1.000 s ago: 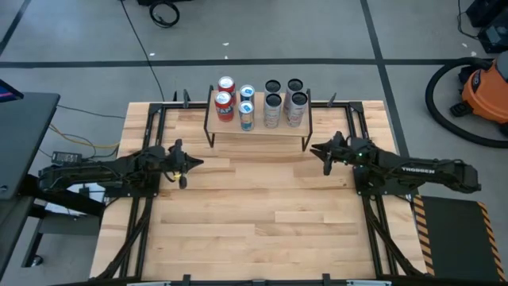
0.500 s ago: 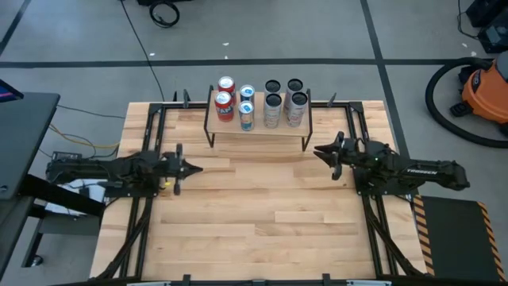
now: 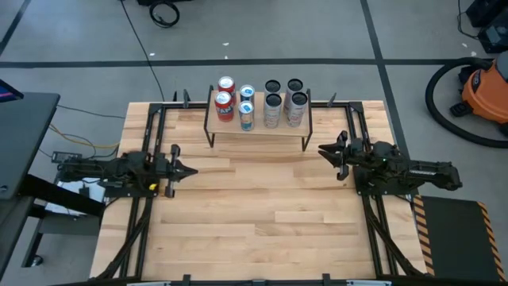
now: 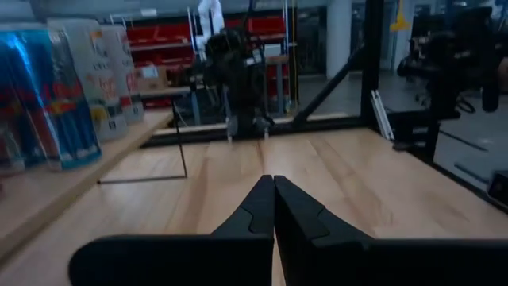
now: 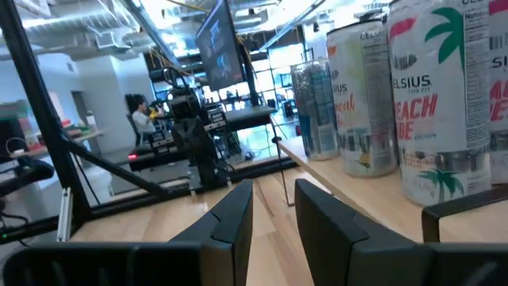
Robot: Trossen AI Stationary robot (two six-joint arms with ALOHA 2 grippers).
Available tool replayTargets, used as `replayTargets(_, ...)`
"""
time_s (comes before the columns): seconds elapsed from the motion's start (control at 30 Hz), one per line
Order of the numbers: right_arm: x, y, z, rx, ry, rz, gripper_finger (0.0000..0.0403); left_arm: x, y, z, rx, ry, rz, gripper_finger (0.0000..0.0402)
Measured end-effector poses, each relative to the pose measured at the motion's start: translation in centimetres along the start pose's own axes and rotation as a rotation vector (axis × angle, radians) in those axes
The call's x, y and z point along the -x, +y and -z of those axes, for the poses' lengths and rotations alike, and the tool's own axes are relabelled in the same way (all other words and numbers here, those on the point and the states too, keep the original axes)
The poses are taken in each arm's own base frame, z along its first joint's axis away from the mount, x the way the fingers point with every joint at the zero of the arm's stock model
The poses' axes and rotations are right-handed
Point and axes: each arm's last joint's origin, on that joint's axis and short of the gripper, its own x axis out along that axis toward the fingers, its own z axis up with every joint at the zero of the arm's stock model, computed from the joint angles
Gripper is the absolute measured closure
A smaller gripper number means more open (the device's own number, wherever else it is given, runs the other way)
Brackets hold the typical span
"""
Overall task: Place canned beverage on shelf
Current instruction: Return to Home Position
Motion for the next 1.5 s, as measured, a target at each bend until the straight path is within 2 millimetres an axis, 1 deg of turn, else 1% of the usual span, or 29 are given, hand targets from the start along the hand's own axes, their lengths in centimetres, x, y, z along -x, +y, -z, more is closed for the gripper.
replayTargets(0.43,0.1,1.0,0.1,-0.018,0.015,-0.106,0.0298,0.0,0.0,0.2,0.000,-0.008,-0.001,0.0393)
replayTargets(1.2,0.1,1.0,0.1,-0.018,0.015,-0.107,0.0296,-0.1,0.0,0.2,0.000,-0.008,-0.002,0.0393)
replayTargets(1.5,0.1,1.0,0.1,-0.018,0.015,-0.107,0.0296,0.0,-0.4,0.2,0.002,-0.011,0.039,0.0393)
